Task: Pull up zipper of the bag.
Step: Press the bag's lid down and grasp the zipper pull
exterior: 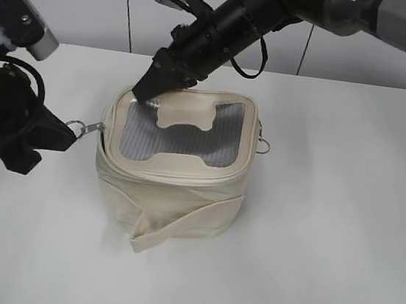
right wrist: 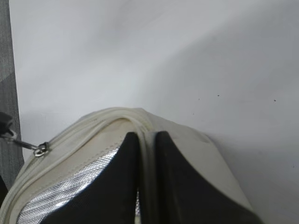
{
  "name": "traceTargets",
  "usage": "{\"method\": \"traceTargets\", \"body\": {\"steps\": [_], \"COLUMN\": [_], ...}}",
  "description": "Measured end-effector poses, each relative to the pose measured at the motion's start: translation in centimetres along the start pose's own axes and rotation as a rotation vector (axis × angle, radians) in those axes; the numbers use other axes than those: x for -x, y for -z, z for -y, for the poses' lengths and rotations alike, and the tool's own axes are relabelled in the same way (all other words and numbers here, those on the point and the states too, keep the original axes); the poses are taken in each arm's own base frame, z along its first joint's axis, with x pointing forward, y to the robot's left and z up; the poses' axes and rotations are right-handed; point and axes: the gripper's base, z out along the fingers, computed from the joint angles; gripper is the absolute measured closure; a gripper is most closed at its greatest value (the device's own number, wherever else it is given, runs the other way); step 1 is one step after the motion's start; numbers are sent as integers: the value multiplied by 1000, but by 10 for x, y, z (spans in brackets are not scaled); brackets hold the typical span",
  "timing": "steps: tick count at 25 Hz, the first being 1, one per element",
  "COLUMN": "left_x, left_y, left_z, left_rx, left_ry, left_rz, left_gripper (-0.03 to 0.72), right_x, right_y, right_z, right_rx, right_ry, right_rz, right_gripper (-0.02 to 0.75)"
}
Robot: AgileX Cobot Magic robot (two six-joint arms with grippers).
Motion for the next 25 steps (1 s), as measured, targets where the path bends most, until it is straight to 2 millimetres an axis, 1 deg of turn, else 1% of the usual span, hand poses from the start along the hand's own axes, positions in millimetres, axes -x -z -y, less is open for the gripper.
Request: {"method": "traceTargets", "body": {"steps": [6, 9, 11, 14, 17, 20, 22, 25], "left_x": [-5, -5, -2, 4, 11, 16, 21, 25], "left_y": [2, 2, 0, -4, -7, -9, -11, -23], "left_z": [13, 22, 32, 63, 80, 87, 87, 88], "left_rx": [-138, -188, -212, -294, -286, -264, -244, -259], "left_ry": [28, 9, -31, -140, -225, -241, -204, -160], "left_rz": [-57, -77, -80, -92, -57, -15, 30, 48], "left_gripper": [697, 697, 696, 696, 693, 693, 694, 697], "right_x": [0, 0, -1, -1, -2, -2, -2, -2], "right_y": [0, -1, -2, -2, -2, -2, -2, -2], "right_z": [0, -3, -5, -5, -6, -6, -6, -6], "right_rx": [4, 19, 34, 32, 39, 44, 42, 40], "right_ry": [-7, -10, -10, -18, -35, -44, -47, -49], "right_rz": [0, -6, -17, -18, -26, -32, -32, -28], "right_gripper": [653, 654, 654, 654, 654, 654, 654, 654]}}
